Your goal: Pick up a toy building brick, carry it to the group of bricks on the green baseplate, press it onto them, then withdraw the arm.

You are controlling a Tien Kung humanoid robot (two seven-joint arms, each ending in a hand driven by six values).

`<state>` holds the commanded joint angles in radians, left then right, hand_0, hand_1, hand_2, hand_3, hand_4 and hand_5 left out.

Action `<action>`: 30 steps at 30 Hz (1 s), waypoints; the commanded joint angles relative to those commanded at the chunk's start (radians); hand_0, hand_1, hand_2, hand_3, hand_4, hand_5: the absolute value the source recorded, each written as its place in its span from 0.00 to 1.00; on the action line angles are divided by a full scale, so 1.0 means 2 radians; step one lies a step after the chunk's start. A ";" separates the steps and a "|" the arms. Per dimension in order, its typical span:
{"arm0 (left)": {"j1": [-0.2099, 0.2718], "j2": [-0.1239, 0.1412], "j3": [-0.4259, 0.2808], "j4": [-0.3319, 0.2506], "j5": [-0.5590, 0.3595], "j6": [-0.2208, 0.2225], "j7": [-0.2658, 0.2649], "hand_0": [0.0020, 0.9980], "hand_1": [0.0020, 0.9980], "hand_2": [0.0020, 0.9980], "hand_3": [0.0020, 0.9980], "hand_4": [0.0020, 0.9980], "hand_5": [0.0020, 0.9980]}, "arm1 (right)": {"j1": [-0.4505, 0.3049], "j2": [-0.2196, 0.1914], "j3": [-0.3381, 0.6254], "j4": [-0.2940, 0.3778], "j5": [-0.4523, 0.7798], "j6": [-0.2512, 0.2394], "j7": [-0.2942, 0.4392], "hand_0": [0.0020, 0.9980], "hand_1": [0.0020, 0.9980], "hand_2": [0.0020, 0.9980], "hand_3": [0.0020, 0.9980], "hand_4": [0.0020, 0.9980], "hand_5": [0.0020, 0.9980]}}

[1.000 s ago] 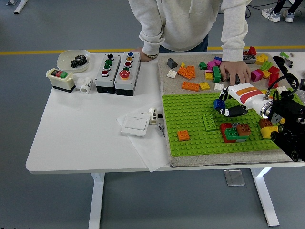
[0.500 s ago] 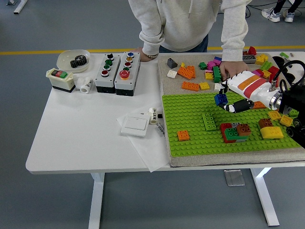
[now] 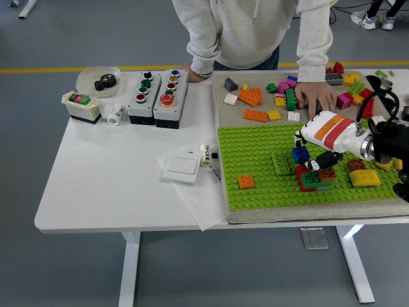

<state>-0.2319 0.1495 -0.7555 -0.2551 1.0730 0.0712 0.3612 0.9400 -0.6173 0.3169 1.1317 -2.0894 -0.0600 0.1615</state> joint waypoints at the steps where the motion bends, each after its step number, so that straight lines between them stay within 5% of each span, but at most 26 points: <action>1: 0.000 0.000 0.000 0.000 0.000 0.000 0.000 0.77 0.74 0.74 0.60 0.68 0.59 | 0.000 -0.002 0.001 0.005 0.000 0.009 -0.004 0.52 0.54 0.57 0.52 0.70 0.46; 15: 0.001 0.002 -0.005 0.000 0.008 -0.001 0.002 0.77 0.74 0.74 0.60 0.68 0.59 | -0.003 -0.031 0.021 0.055 0.056 0.076 -0.018 0.51 0.53 0.57 0.52 0.71 0.45; 30: 0.008 0.002 -0.013 0.000 0.018 -0.003 0.004 0.77 0.74 0.73 0.60 0.68 0.59 | -0.023 -0.048 0.043 0.085 0.074 0.091 -0.020 0.51 0.54 0.57 0.52 0.73 0.48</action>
<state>-0.2157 0.1543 -0.7805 -0.2545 1.1100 0.0656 0.3699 0.8941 -0.7123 0.4028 1.3013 -1.9415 0.1213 0.1208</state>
